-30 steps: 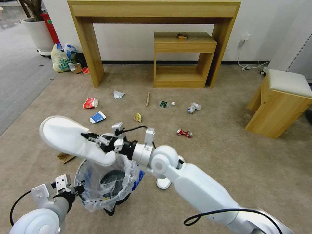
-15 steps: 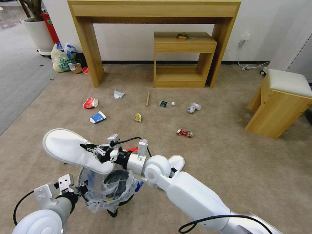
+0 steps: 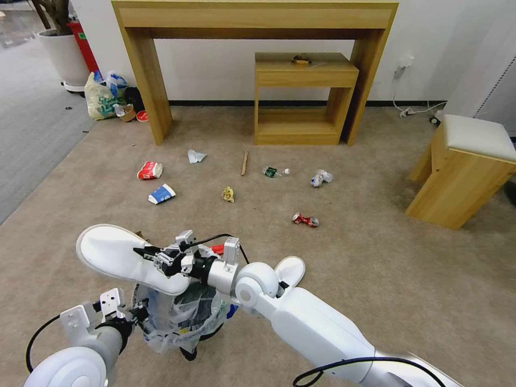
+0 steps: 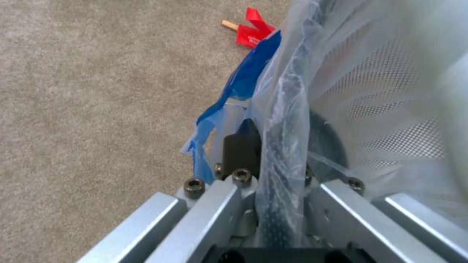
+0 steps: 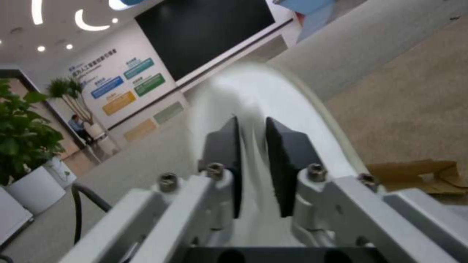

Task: Pick up the trash bin and place the garbage on the floor into it.

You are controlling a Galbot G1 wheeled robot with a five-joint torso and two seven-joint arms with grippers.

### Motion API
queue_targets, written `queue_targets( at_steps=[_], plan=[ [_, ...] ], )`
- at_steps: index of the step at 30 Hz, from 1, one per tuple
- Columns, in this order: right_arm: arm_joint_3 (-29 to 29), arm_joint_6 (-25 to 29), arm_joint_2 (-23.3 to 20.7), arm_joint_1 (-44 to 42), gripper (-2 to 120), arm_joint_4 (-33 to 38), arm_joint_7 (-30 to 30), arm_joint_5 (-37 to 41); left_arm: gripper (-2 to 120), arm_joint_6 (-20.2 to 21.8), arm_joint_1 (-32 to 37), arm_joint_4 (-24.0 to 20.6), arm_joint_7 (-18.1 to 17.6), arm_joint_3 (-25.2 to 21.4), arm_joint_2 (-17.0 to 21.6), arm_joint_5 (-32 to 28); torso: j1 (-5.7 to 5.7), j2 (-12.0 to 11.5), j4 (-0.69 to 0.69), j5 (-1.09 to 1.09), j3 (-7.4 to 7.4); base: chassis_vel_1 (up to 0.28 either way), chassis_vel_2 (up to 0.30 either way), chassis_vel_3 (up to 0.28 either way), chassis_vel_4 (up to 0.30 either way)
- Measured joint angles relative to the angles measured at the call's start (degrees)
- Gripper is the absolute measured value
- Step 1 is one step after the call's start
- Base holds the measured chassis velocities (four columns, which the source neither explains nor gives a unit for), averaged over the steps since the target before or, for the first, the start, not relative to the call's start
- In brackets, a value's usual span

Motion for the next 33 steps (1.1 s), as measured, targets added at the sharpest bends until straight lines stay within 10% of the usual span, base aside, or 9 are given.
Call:
queue_targets(
  at_steps=[21,33],
  plan=[
    [1.0,-0.2,-1.5,-0.5,98,2.0,0.0,-2.6,0,0.0,-0.6,0.4,0.5,-0.5,0.7,-0.2,0.00,0.0,0.00,0.00,0.00,0.000,0.000,0.000,0.000],
    [-0.6,-0.5,-3.7,-2.7,100,4.2,-0.6,-7.0,0,0.0,-1.5,1.1,1.1,-0.6,0.9,-0.1,0.00,0.0,0.00,0.00,0.00,0.000,0.000,0.000,0.000]
  ],
)
